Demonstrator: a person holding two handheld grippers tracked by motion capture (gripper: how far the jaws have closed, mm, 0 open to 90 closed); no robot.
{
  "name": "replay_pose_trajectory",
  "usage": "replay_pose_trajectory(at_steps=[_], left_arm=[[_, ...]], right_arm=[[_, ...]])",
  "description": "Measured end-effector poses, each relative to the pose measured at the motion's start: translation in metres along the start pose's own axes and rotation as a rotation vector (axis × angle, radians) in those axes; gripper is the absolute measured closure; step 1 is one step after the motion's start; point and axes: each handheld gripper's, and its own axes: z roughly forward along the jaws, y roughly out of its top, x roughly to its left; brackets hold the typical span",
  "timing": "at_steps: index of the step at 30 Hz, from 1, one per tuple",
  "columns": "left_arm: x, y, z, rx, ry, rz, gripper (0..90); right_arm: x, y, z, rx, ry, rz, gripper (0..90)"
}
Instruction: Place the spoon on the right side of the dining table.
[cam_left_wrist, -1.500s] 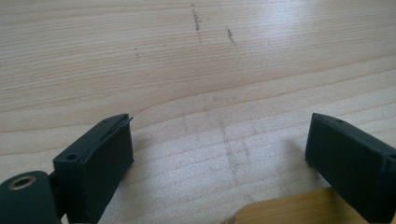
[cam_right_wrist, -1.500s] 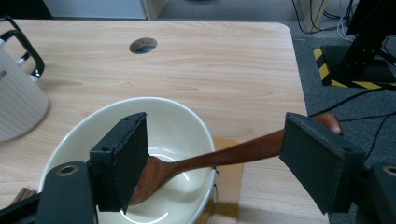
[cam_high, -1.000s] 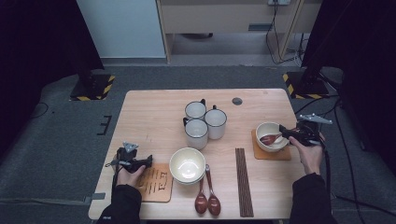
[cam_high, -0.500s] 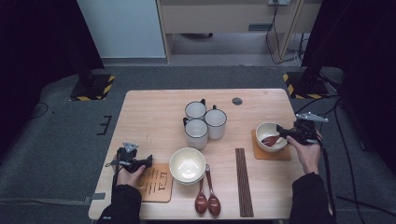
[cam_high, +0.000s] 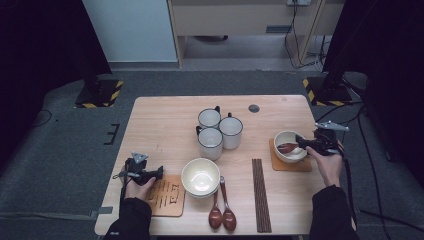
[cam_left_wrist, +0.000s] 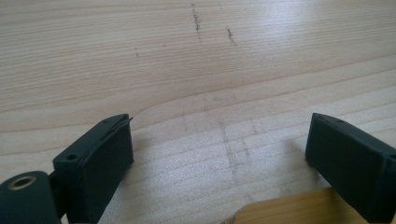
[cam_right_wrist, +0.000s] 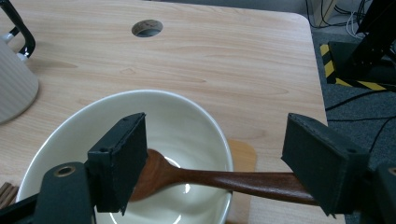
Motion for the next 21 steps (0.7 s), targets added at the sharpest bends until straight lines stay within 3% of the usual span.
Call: replay_pose_trajectory(at_steps=[21], left_arm=[[0.0,0.0,0.0,0.0,0.0,0.0,6.6]], right_arm=[[0.005,-0.013,-0.026,0.019,0.008,0.001,22.2]])
